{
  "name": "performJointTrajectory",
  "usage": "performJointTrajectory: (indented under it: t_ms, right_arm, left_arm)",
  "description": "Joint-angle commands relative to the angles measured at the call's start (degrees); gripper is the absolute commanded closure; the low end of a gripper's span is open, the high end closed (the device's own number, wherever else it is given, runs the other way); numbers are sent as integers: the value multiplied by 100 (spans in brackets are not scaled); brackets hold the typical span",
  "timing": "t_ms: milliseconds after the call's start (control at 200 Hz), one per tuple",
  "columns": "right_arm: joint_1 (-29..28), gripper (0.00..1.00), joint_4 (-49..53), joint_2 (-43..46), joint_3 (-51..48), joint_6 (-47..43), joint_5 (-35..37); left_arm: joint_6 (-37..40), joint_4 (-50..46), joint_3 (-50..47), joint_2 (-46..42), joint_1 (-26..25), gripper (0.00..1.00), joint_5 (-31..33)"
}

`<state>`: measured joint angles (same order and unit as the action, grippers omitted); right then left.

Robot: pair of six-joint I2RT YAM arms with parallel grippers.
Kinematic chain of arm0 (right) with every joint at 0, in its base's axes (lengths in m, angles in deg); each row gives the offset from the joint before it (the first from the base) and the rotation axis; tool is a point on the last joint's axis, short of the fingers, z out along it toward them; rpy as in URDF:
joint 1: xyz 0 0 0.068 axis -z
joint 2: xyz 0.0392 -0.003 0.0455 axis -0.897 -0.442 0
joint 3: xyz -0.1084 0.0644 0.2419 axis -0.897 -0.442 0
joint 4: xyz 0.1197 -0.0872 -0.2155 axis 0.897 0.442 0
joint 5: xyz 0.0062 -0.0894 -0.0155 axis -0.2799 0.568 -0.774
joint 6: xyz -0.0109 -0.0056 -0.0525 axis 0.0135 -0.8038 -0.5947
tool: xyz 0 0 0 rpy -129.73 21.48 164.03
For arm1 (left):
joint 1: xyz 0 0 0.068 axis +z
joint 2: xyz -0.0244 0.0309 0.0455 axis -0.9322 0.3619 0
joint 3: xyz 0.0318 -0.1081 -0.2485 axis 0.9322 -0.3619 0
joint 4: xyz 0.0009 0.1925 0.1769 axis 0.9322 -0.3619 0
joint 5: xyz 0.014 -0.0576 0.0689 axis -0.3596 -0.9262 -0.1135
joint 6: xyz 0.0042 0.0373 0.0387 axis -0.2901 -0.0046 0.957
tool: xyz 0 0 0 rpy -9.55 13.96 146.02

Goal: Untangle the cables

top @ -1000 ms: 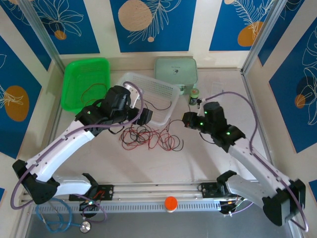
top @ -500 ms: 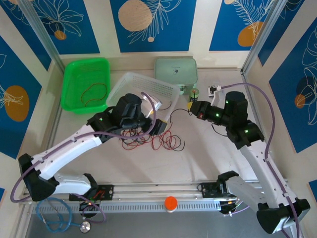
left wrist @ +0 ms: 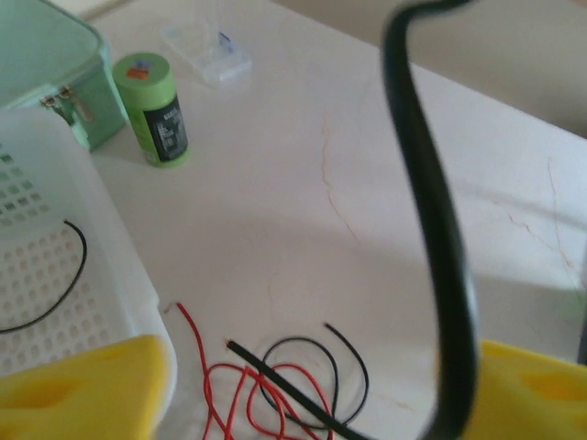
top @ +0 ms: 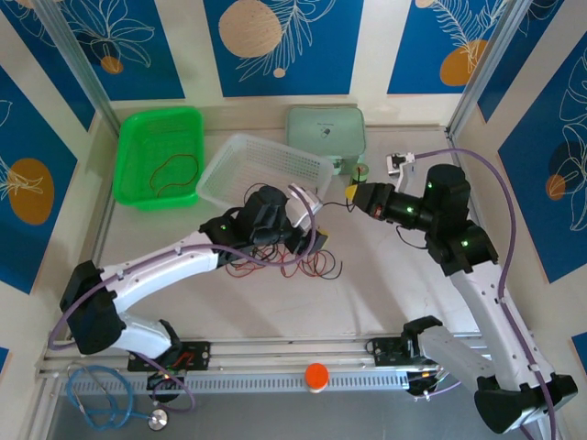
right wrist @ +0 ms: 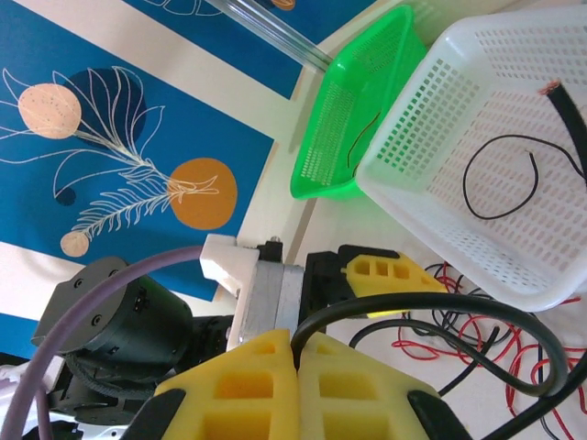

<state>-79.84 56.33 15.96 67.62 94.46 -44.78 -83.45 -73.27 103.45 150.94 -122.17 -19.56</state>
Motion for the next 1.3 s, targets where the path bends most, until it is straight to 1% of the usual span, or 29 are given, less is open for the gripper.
performJointTrajectory:
  t_ms: [0, 35, 40, 145, 240, 340, 445, 520, 595, 690, 805, 925, 1030, 1111, 1201, 1296]
  right_arm:
    - [52, 100, 120, 165, -75, 75, -141]
    - [80, 100, 155, 188, -89, 75, -156]
    - [79, 100, 162, 190, -91, 79, -152]
    - [173, 100, 249, 272, -134, 60, -223]
    - [369, 100, 254, 347, -206, 102, -508]
    - [659, 100, 155, 358, -311, 195, -1188]
    - [814, 100, 353, 136, -316, 53, -2086]
    - [804, 100, 877, -66, -283, -295, -2417]
    - [762, 100, 1492, -221, -287, -708, -2532]
    - [664, 100, 2106, -339, -354, -1208, -2430]
    - [452, 100, 2347, -405, -512, -1488, -2141]
    - [19, 100, 2424, -587, -573, -1637, -1557]
    - [-454, 100, 2373, -847, -568, -1683, -922]
    - [-762, 100, 2152, -1051, -594, -1636, -411]
    - [-950, 100, 1754, -1279, -617, -1506, -250]
    - [-1117, 100, 1365, -1540, -547, -1386, -115]
  left_arm:
    - [29, 600, 30, 11, -32, 82, 321]
    - [27, 610, 10, -25, -38, 100, 408]
    - [27, 611, 9, -31, -39, 100, 425]
    - [98, 461, -66, -204, -34, 100, 979]
    - [217, 45, -17, -326, 7, 100, 1748]
    - [272, -526, 165, -312, 198, 100, 2440]
    - [213, -865, 330, -266, 614, 100, 2862]
    - [143, -900, 477, -275, 968, 100, 2835]
    - [186, -884, 710, -275, 1280, 100, 2750]
    - [390, -886, 1177, -228, 1511, 100, 2723]
    - [651, -945, 1828, -123, 1592, 100, 2659]
    - [783, -1000, 2317, -72, 1594, 100, 2464]
    - [742, -1059, 2540, -127, 1586, 100, 2131]
    - [668, -1125, 2614, -221, 1577, 100, 1840]
    - [622, -1226, 2657, -324, 1536, 100, 1529]
    - [654, -1427, 2759, -369, 1445, 100, 1366]
